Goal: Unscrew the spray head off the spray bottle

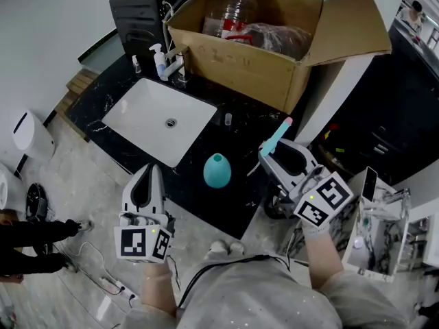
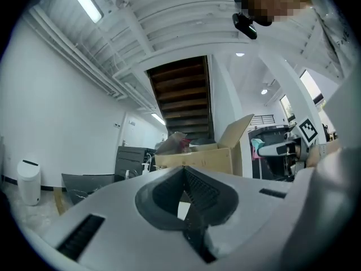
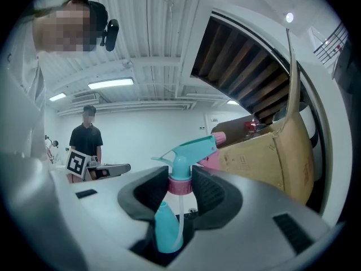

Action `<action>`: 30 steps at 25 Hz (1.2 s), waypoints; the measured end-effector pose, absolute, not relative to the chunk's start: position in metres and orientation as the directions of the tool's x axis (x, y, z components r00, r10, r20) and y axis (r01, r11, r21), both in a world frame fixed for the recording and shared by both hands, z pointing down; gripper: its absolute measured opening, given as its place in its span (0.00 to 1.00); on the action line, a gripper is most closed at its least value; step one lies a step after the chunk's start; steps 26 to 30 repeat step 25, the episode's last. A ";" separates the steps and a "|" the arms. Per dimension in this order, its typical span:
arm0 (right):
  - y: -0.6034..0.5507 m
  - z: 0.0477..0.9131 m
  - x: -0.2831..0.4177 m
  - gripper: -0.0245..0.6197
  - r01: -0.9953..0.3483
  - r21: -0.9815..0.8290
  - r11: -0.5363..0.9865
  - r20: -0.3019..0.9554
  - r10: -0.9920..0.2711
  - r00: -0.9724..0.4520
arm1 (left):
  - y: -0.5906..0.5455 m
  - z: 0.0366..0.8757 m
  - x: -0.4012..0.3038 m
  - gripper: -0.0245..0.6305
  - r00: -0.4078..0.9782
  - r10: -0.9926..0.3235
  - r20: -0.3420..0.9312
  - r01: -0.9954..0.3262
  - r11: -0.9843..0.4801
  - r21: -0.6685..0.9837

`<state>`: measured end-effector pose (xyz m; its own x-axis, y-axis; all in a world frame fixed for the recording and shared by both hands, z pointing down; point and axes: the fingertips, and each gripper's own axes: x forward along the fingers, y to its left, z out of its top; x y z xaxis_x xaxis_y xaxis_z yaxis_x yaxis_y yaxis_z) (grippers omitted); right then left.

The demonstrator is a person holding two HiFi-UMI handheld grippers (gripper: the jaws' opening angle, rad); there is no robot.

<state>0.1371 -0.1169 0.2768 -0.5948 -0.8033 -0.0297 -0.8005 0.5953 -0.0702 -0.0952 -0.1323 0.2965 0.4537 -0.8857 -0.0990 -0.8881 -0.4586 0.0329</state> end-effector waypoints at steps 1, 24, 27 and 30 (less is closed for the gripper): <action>-0.117 0.277 0.138 0.25 -0.802 -0.065 0.593 -0.029 -0.805 -0.593 | -0.132 0.295 -0.095 0.05 0.453 -0.885 -0.106 -0.888 -0.459 0.040; -0.118 0.276 0.139 0.25 -0.820 -0.038 0.571 -0.069 -0.820 -0.568 | -0.138 0.306 -0.081 0.04 0.471 -0.878 -0.083 -0.880 -0.475 0.029; -0.118 0.276 0.139 0.25 -0.821 -0.038 0.570 -0.069 -0.821 -0.567 | -0.139 0.306 -0.080 0.04 0.473 -0.877 -0.083 -0.879 -0.477 0.031; -0.118 0.276 0.139 0.25 -0.821 -0.038 0.570 -0.069 -0.821 -0.567 | -0.139 0.306 -0.080 0.04 0.473 -0.877 -0.083 -0.879 -0.477 0.031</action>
